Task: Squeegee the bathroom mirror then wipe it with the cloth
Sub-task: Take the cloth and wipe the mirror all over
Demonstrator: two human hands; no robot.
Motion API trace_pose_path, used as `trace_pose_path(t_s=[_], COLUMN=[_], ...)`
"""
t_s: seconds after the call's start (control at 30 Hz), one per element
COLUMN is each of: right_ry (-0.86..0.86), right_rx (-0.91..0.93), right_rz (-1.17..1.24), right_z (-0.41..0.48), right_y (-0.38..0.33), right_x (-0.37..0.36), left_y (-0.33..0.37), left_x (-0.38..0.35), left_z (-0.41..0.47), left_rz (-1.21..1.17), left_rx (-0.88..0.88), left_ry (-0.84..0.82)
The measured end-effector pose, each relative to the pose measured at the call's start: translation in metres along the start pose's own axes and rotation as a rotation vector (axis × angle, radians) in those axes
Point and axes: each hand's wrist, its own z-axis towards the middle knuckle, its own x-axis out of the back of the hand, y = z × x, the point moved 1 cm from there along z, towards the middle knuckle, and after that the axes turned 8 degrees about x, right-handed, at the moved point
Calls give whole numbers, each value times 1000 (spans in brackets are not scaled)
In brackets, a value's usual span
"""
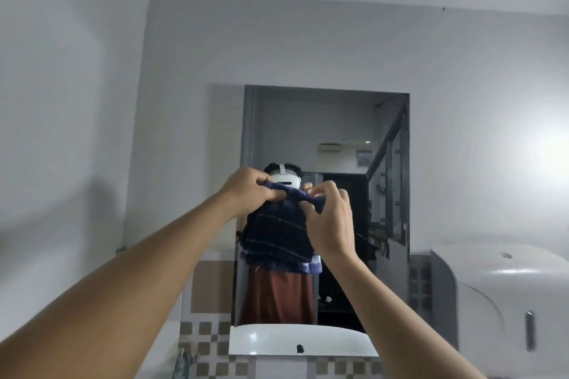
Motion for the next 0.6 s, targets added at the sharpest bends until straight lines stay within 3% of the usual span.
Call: trace_pose_path(t_s=[0.07,0.23,0.4,0.5,0.6], right_ry=[64,-73,94,167,221], right_rx=[56,111,226,320,399], right_rz=[-50,-103,-44,-191,-377], right_z=[0,7,46,75,103], right_y=[-1,-6,3,10,12], right_x=[-6,-33,-52,-57,-59], left_y=[18,53,68,51,5], left_x=[1,6,14,9,-9], left_z=[11,35,56,63,58], left_rz=[-16,-92,-179,-283,-73], left_rx=[1,-8,-62,-82,-148], left_ry=[20,18,48,294,683])
